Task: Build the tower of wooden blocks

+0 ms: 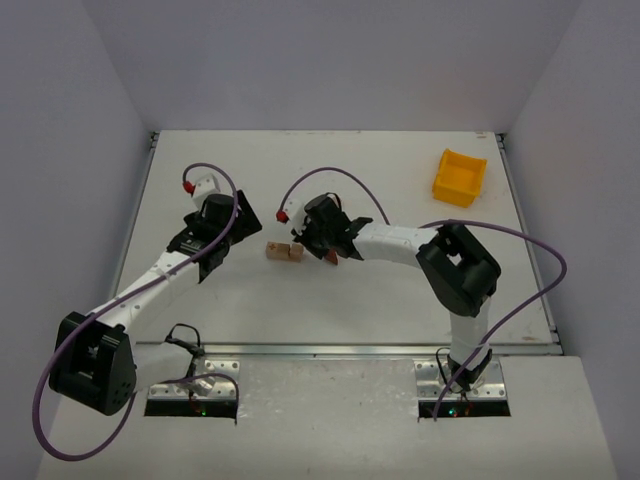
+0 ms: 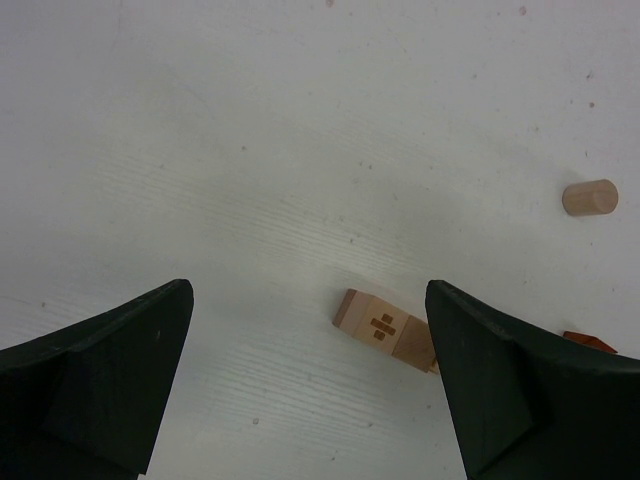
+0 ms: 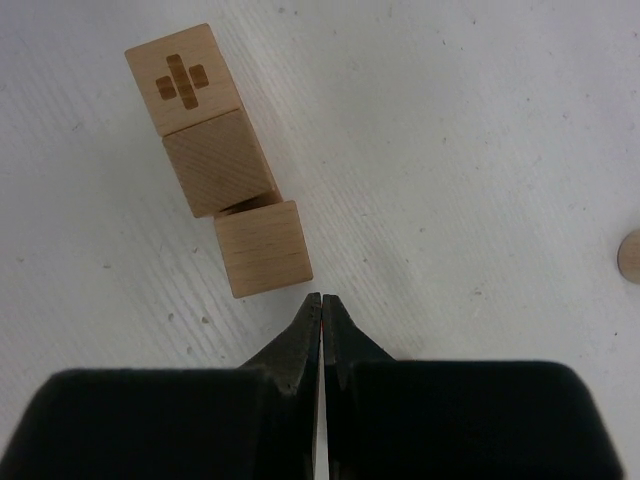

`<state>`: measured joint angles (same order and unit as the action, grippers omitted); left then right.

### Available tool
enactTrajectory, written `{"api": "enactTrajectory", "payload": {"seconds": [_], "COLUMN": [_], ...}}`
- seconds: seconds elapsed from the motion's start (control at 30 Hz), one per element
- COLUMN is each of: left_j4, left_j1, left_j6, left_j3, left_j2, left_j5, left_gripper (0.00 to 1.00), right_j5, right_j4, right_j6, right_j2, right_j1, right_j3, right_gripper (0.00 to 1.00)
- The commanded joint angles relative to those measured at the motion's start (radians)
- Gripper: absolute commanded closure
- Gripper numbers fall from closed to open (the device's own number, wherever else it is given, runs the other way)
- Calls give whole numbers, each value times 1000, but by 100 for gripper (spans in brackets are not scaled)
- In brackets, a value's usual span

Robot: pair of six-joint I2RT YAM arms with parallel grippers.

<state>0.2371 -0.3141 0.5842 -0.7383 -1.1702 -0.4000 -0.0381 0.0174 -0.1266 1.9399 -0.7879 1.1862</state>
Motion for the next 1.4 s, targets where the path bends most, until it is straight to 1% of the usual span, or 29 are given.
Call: {"api": "enactTrajectory", "payload": {"seconds": [0.0,0.73,1.27,1.37], "left_j4": [-19,-21,-24,-23], "left_j1": [9,9,9,9], "left_j6": [6,6,5,5], "left_j3": [-29,-26,-24,-24], "left_j2": [26,37,37,37], "left_j5": [-10,-1,3,3], "left_gripper": [0,0,0,0], "right_j5": [-24,-27,-25,-14], "right_j4": [-20,-26,-20,7], "right_j6": [18,10,46,50], "right_j2": [19,47,31,21], "right_j1": [-2,-4,-4,-4], "right_j3": [52,75,65,54], "right_gripper": [99,92,91,91]}}
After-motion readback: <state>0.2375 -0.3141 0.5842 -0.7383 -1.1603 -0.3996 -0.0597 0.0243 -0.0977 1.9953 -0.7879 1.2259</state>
